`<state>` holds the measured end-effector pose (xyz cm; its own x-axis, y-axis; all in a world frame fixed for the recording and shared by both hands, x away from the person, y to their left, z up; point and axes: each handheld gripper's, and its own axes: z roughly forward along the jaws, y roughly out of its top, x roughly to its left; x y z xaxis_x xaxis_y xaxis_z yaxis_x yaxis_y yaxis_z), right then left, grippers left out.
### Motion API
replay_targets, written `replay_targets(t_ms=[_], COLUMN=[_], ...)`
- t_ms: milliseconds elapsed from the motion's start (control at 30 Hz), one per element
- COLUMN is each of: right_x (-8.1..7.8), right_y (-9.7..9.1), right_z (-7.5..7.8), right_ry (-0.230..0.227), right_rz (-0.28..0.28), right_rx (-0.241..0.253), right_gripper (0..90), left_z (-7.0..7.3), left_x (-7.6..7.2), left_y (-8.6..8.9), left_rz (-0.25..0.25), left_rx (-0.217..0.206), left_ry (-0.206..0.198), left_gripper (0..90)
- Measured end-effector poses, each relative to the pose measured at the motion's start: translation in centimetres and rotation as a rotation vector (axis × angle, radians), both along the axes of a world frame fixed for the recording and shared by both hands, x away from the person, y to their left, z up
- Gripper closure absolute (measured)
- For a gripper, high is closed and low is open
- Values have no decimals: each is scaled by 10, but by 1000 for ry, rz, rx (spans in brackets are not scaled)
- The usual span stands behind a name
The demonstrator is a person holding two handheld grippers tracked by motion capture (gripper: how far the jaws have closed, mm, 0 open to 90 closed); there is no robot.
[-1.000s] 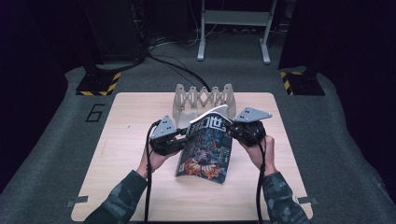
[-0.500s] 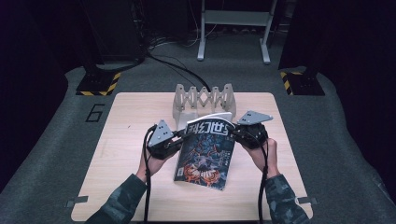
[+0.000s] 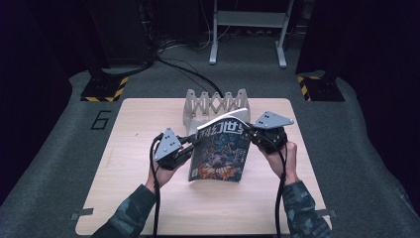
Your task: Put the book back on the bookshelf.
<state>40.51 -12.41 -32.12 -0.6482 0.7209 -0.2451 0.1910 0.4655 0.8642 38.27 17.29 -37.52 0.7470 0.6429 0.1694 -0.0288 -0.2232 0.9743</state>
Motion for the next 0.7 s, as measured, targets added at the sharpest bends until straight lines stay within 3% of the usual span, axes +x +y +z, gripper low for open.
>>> replay_targets(t_ms=[133,233,333,500,567,700], right_x=[-3,-3,-2,-2,-3,-5], right_y=[5,8,9,13,13,15], right_z=[8,6,2,2,3,3], right_ry=[-25,-20,-23,-24,-36,-43], right_rz=[23,42,66,74,85,89], right_rx=[-7,-14,-11,2,-5,-5], right_gripper=[862,862,863,864,863,863], left_z=[-8,-13,-9,8,14,22], left_x=[1,2,6,13,16,22], left_y=[8,13,15,8,4,-4], left_rz=[-6,-21,-76,-144,-152,-118], left_rx=[-34,-51,-59,-17,8,51], left_ry=[28,56,106,115,124,132], left_gripper=[809,807,790,694,665,626])
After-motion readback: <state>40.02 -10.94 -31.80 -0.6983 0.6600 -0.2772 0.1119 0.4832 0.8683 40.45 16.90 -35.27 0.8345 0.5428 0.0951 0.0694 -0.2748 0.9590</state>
